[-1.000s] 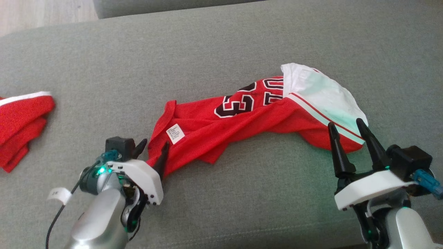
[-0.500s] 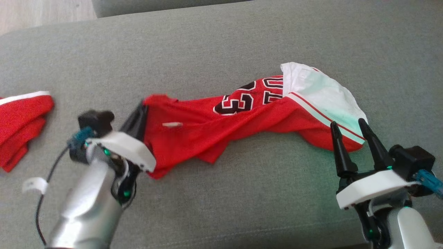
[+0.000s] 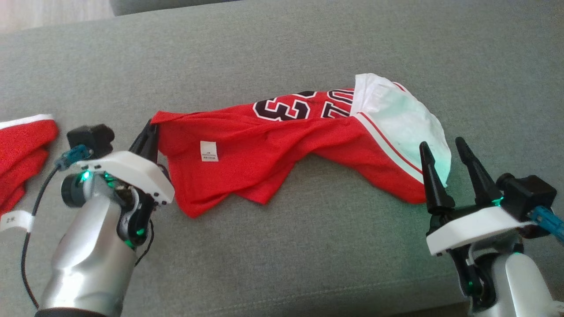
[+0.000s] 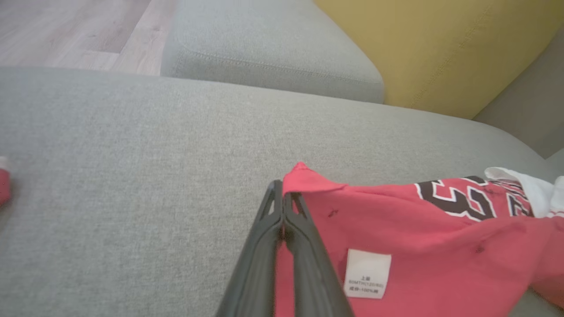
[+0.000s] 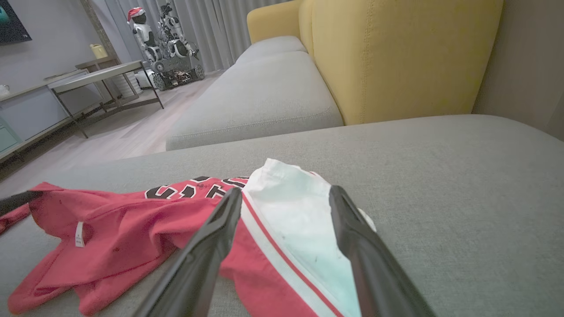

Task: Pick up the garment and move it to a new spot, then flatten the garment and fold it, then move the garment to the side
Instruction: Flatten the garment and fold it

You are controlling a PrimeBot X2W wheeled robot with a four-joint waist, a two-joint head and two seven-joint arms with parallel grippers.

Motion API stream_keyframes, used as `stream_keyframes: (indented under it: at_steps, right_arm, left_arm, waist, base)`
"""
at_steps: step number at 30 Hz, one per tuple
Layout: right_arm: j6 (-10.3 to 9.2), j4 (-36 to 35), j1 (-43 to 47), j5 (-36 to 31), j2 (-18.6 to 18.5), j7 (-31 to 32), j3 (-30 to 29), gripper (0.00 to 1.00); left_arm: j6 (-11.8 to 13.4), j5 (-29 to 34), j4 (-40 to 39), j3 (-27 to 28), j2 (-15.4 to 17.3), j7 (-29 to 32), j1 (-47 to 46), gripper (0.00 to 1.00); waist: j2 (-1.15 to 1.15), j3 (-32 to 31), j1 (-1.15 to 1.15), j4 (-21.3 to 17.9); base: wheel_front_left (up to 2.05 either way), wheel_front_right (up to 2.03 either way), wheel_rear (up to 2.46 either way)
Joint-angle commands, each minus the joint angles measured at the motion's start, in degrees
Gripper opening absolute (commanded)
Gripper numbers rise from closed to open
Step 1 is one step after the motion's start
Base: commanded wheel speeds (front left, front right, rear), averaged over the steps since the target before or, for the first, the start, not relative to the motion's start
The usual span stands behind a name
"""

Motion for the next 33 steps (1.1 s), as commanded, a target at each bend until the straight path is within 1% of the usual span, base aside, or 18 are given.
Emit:
stream_keyframes:
  at_steps: [1, 2, 3, 6, 8, 10, 14, 19, 20, 23, 26, 33]
  right_arm:
    - [-0.04, -1.8, -1.8, 0.5, -0.2, -0.7, 1.3, 1.00]
    - [-0.04, -1.7, -1.8, 0.5, -0.2, -0.8, 1.3, 1.00]
    - [-0.04, -1.6, -1.8, 0.5, -0.2, -0.9, 1.3, 1.00]
    - [-0.04, -1.4, -1.7, 0.3, -0.2, -1.0, 1.0, 1.00]
    - [-0.04, -1.4, -1.7, 0.1, -0.2, -1.1, 0.8, 1.00]
    - [-0.04, -1.6, -1.8, -0.2, -0.2, -1.4, 0.8, 1.00]
    - [-0.04, -1.9, -2.0, -0.8, -0.5, -1.9, 0.6, 1.00]
    - [-0.04, -2.1, -1.9, -1.8, -1.3, -2.2, 0.9, 1.00]
    - [-0.04, -2.1, -1.9, -1.8, -1.3, -2.2, 0.9, 1.00]
    - [-0.04, -1.9, -1.3, -2.2, -1.4, -2.1, 1.0, 1.00]
    - [-0.04, -1.8, -0.4, -2.6, -1.5, -1.9, 1.1, 1.00]
    - [-0.04, -1.9, 1.8, -3.7, -1.3, -1.4, 1.0, 1.00]
  left_arm:
    - [-0.1, -0.2, -0.6, 2.5, 1.3, -1.0, -1.7, 0.09]
    - [-0.1, -0.3, 0.3, 2.6, 1.0, -1.6, -1.6, 0.69]
    - [-0.2, -0.3, 1.0, 2.6, 0.9, -2.3, -1.6, 1.00]
    - [-0.3, 0.0, 2.3, 2.4, 0.4, -4.5, -1.3, 1.00]
    - [0.3, 0.8, 2.1, 2.5, 0.5, -6.2, -0.9, 1.00]
    - [1.6, 2.3, 0.8, 2.6, 0.6, -7.4, -0.1, 1.00]
    - [5.0, 6.4, -5.1, 2.9, 0.8, -8.3, 2.8, 1.00]
    - [9.6, 12.3, -17.8, 4.4, 1.0, -8.3, 9.6, 1.00]
    - [9.6, 12.3, -17.8, 4.4, 1.0, -8.3, 9.6, 1.00]
    - [11.1, 14.4, -23.4, 4.4, 1.3, -8.4, 14.7, 1.00]
    - [12.4, 15.0, -26.5, 4.0, 1.5, -8.4, 19.2, 1.00]
    - [14.6, 15.5, -30.6, 3.3, 2.4, -6.6, 25.9, 1.00]
  waist:
    - [0.00, 0.3, 0.00, -0.4]
    - [0.00, 0.3, 0.00, -0.4]
    - [0.00, 0.3, 0.00, -0.5]
    - [0.00, 0.1, 0.00, -0.4]
    - [0.00, -0.2, 0.00, -0.1]
    - [0.00, -0.6, 0.00, 0.3]
    - [0.00, -1.8, 0.00, 1.3]
    - [0.00, -3.7, 0.00, 2.4]
    - [0.00, -3.7, 0.00, 2.4]
    - [0.00, -5.0, 0.00, 3.0]
    - [0.00, -6.2, 0.00, 3.5]
    - [0.00, -8.6, 0.00, 4.3]
  base:
    - [0.00, 0.00, 0.00]
    - [0.00, 0.00, 0.00]
    - [0.00, 0.00, 0.00]
    - [0.00, 0.00, 0.00]
    - [0.00, 0.00, 0.00]
    - [0.00, 0.00, 0.00]
    - [0.00, 0.00, 0.00]
    - [0.00, 0.00, 0.00]
    - [0.00, 0.00, 0.00]
    - [0.00, 0.00, 0.00]
    - [0.00, 0.00, 0.00]
    - [0.00, 0.00, 0.00]
